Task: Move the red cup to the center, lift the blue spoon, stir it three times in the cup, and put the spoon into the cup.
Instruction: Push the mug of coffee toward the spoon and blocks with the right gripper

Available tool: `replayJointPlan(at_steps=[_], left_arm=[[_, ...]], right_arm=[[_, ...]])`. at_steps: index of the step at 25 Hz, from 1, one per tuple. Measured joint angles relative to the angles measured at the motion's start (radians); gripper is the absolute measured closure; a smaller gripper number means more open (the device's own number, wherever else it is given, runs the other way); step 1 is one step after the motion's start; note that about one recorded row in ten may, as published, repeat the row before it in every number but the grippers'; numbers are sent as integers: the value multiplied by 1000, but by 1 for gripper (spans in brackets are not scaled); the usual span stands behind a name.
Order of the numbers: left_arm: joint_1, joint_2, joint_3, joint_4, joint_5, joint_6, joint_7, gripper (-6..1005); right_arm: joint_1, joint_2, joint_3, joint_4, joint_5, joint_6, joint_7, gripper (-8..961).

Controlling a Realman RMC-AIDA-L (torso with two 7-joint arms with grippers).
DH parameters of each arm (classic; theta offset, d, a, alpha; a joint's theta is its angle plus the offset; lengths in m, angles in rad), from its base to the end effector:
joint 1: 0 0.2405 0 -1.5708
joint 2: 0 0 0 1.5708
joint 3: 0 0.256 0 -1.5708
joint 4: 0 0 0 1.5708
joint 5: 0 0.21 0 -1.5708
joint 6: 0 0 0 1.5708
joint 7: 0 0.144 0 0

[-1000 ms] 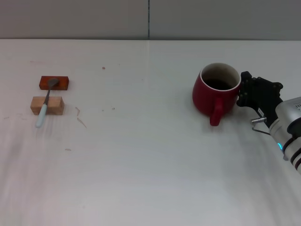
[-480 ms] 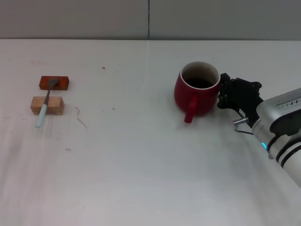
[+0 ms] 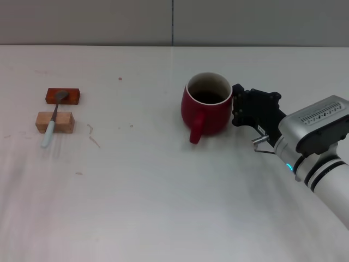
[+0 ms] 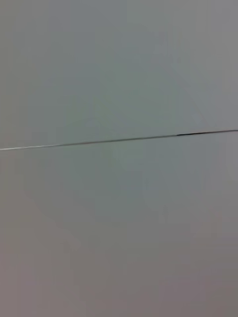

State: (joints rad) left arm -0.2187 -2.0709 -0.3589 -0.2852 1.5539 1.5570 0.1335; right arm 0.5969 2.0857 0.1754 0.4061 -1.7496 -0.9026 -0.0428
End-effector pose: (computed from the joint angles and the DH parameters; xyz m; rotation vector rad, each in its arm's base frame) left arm -0.3591 0.2385 0.0172 -1.2084 -0.4202 -0.6084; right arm 0.2546 0.3343 -0.1173 -2.0187 0.5794 0.6081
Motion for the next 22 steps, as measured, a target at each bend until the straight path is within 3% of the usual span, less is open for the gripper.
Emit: replayJointPlan(at_steps=[14,22], left_arm=[[2,0,1,0,0,0,0,210],[1,0,3,0,0,-2,0,211]], right_arm=[[12,1,7,20,-52,15,0,955],[-57,-2,30,-17,-49,-101,0,954]])
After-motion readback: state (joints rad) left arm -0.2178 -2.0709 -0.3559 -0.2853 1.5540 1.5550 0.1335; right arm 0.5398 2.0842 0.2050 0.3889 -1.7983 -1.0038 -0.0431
